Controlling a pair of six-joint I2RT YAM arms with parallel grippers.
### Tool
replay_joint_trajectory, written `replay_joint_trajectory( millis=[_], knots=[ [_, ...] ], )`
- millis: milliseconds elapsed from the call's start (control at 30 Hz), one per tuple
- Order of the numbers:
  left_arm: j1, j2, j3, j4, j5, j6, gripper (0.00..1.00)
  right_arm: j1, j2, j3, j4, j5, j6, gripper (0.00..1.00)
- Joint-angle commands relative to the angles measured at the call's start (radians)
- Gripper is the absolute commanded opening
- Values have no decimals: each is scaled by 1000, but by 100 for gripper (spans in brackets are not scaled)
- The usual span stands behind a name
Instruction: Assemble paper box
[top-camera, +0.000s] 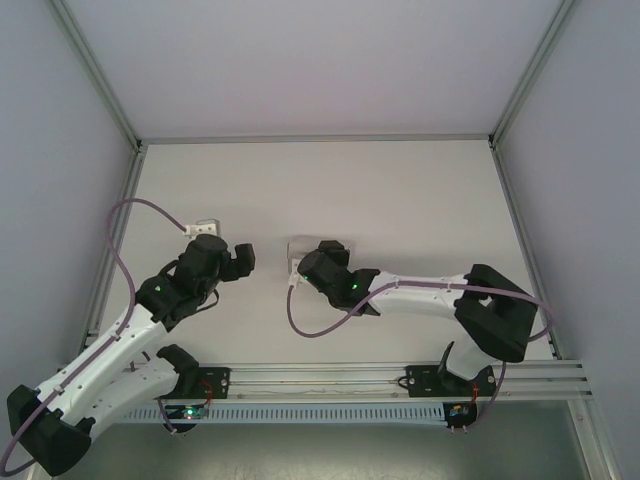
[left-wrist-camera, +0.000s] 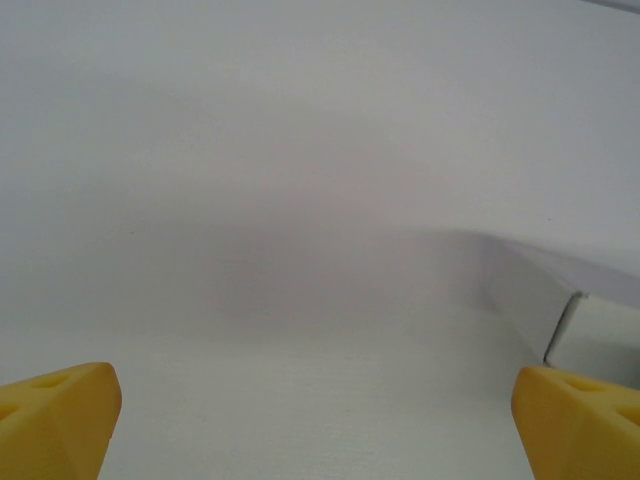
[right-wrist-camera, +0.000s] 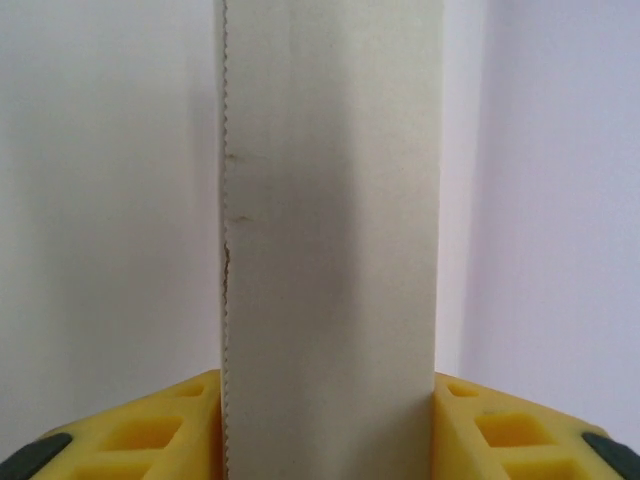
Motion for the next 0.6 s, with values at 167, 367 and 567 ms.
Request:
replay_joint_trajectory(
  millis=[167,367,567],
  knots=[
    [11,-25,-19,-34,-44,7,100,12,99,-98,357,93,-156,38],
    [12,-21,-22,-32,-48,4,100,34,143,-119,348,94,-98,47],
    [12,-18,-22,-32,-53,2,100,74,80,-129,200,10,67,76]
  ],
)
